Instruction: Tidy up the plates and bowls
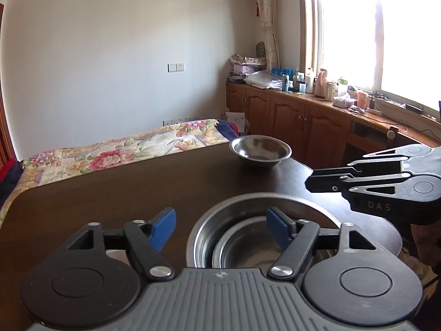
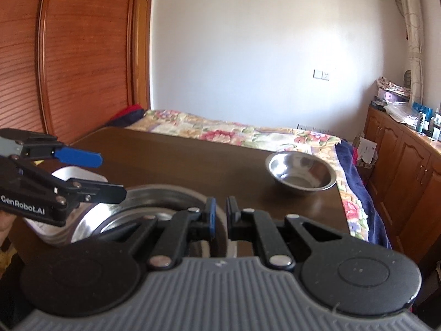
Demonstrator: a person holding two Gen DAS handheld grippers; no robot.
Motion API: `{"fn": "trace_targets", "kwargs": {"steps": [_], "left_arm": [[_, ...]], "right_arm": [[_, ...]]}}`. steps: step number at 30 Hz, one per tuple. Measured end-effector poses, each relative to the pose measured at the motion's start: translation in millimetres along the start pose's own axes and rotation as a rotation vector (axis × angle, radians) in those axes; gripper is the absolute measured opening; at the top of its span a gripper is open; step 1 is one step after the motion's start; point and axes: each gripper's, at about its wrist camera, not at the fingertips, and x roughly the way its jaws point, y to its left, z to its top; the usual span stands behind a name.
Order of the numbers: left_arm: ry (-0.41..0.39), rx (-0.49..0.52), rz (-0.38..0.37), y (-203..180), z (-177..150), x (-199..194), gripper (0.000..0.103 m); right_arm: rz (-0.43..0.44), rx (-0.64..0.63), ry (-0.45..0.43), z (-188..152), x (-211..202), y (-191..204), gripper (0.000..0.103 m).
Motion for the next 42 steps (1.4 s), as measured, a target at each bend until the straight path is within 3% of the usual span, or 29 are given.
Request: {"fn": "trace_targets", "kwargs": {"steps": [8, 19, 22, 26, 29, 32, 37, 39, 42], "left_arm": [[-0.013, -0.008, 0.008, 1.3, 11.5, 19.2, 0.087], [-0.016, 0.026, 0.003, -3.7, 35.4, 40.5, 0.091], [-0.018, 0.045, -0.004, -7.0, 42.9, 47.0, 0.091], [-0.011, 0.068, -0.029, -9.9, 53.2, 57.5, 0.092], [-0.014, 0.052, -0.009, -10.5, 59.3, 65.6, 0.098], [-0.01, 0.047, -0.025, -11.1, 66.0, 73.5, 0.098], [-0.013, 0.056, -0.023, -12.3, 77.5, 87.4, 0.098], [-0.013, 0.062, -0.025, -13.5, 81.8, 93.2, 0.098], [-0.008, 0.071, -0.026, -14.3, 88.3, 102.3, 0.098]], "right_arm": [[-0.019, 0.024, -0.067, -0.3, 7.0, -20.3, 0.009], [-0.053, 0.023, -0.104, 3.5, 24.7, -46.4, 0.011], [-0.059, 0.027, -0.106, 4.7, 30.8, -54.8, 0.02], [-0.073, 0.03, -0.105, 5.0, 38.1, -65.4, 0.024], [-0.084, 0.028, -0.107, 4.4, 42.0, -70.9, 0.041], [-0.097, 0.027, -0.108, 4.2, 45.0, -75.4, 0.049], [-0.113, 0.041, -0.105, 4.3, 53.2, -84.3, 0.071], [-0.118, 0.047, -0.107, 4.0, 55.6, -88.2, 0.089], [-0.127, 0.046, -0.11, 4.4, 59.5, -92.1, 0.097]]}}
